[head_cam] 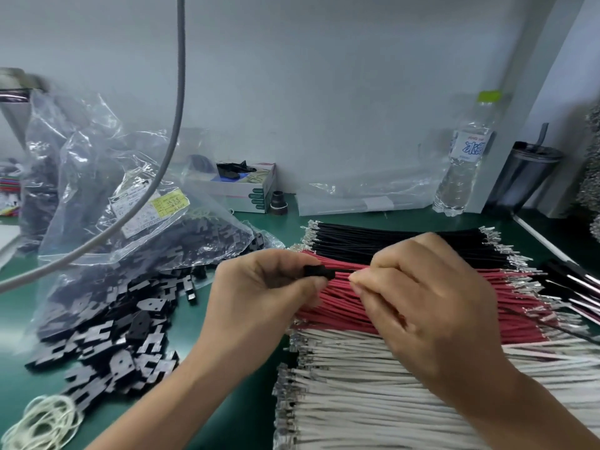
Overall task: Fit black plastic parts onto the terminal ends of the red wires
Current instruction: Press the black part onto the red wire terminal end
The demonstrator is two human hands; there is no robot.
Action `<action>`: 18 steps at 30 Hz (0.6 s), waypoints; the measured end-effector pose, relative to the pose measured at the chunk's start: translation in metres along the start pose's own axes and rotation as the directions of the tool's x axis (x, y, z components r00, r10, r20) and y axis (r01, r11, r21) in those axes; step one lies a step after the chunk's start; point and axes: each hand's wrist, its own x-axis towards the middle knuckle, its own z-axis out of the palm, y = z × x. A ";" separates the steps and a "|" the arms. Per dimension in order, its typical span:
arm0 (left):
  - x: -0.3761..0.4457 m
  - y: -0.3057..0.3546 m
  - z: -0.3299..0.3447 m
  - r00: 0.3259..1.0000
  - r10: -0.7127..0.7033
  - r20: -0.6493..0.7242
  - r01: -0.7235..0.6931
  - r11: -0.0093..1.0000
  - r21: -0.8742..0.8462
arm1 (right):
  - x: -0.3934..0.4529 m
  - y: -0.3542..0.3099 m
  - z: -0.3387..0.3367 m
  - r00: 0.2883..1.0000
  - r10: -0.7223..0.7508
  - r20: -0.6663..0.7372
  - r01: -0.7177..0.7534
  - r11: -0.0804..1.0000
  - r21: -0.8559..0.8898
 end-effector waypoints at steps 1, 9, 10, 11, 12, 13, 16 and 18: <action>0.000 0.001 -0.001 1.000 -0.016 -0.015 0.016 0.999 -0.030 | -0.002 -0.003 0.004 0.998 -0.007 0.057 0.007 1.000 -0.003; 0.006 -0.002 -0.007 0.994 -0.076 -0.084 0.066 0.990 -0.122 | -0.001 -0.005 0.023 0.920 0.216 0.327 -0.221 0.975 -0.021; 0.006 -0.002 -0.007 0.993 -0.084 -0.086 0.072 0.988 -0.137 | -0.001 -0.006 0.024 0.913 0.233 0.335 -0.239 0.971 -0.024; 0.007 -0.002 -0.008 0.992 -0.090 -0.086 0.077 0.986 -0.148 | 0.000 -0.005 0.025 0.906 0.252 0.340 -0.261 0.965 -0.021; 0.007 -0.003 -0.008 0.992 -0.094 -0.085 0.080 0.985 -0.152 | 0.000 -0.004 0.024 0.898 0.274 0.344 -0.287 0.958 -0.014; 0.007 -0.003 -0.009 0.992 -0.096 -0.085 0.083 0.986 -0.148 | 0.001 -0.003 0.024 0.895 0.289 0.339 -0.302 0.953 -0.013; 0.008 -0.004 -0.012 0.990 -0.102 -0.101 0.089 0.988 -0.126 | 0.002 -0.005 0.024 0.911 0.284 0.299 -0.295 0.956 -0.010; 0.009 -0.005 -0.013 0.987 -0.111 -0.113 0.094 0.985 -0.144 | 0.005 -0.010 0.027 0.915 0.273 0.297 -0.286 0.958 -0.001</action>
